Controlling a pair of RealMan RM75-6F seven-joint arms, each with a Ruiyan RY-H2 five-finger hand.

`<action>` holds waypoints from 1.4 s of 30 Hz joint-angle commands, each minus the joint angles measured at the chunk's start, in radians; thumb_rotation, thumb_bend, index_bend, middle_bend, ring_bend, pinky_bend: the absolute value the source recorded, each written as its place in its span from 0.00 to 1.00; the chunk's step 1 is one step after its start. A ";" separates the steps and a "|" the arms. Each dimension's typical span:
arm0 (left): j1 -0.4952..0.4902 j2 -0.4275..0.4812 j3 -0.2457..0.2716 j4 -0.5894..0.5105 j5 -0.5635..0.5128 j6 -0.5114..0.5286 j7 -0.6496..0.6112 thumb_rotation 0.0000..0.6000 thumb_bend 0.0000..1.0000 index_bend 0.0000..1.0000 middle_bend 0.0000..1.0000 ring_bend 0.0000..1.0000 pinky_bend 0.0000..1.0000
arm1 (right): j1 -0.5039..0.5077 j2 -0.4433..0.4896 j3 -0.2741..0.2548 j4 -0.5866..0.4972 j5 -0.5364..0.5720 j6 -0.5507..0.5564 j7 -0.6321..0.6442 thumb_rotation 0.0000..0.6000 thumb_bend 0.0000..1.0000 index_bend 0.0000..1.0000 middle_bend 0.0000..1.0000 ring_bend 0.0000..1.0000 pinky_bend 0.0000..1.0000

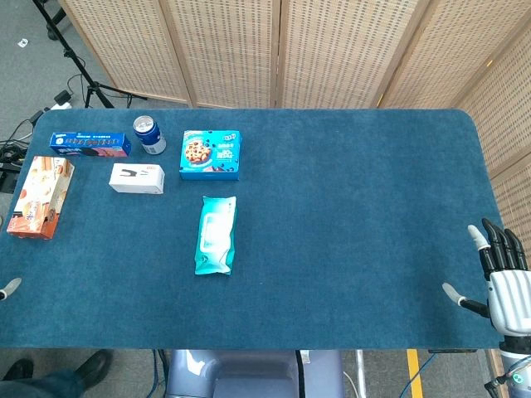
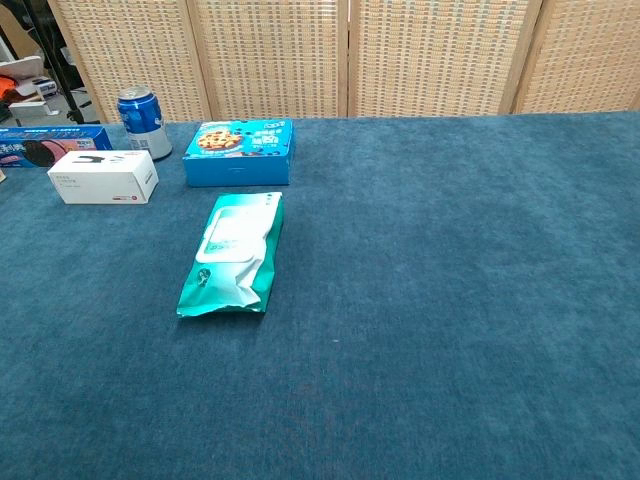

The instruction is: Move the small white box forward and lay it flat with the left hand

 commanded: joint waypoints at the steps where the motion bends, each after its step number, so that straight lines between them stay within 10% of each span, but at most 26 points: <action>1: 0.000 0.000 0.000 0.002 0.000 -0.002 0.001 1.00 0.06 0.00 0.00 0.00 0.00 | -0.003 -0.002 0.002 -0.002 0.002 0.005 -0.014 1.00 0.00 0.00 0.00 0.00 0.00; 14: -0.100 0.020 -0.032 0.054 0.061 -0.103 -0.118 1.00 0.06 0.00 0.00 0.00 0.00 | 0.003 0.001 0.004 -0.004 0.012 -0.017 -0.007 1.00 0.00 0.00 0.00 0.00 0.00; 24: -0.360 0.028 -0.097 0.154 0.056 -0.425 -0.122 1.00 0.06 0.00 0.00 0.00 0.00 | 0.012 -0.003 0.021 0.003 0.057 -0.045 -0.006 1.00 0.00 0.00 0.00 0.00 0.00; 30: -0.597 -0.146 -0.133 0.409 -0.072 -0.763 -0.076 1.00 0.07 0.00 0.00 0.00 0.00 | 0.030 -0.009 0.038 0.025 0.114 -0.098 0.007 1.00 0.00 0.00 0.00 0.00 0.00; 42: -0.803 -0.381 -0.123 0.768 -0.134 -1.002 -0.065 1.00 0.07 0.00 0.00 0.00 0.00 | 0.053 -0.036 0.068 0.065 0.207 -0.163 -0.038 1.00 0.00 0.00 0.00 0.00 0.00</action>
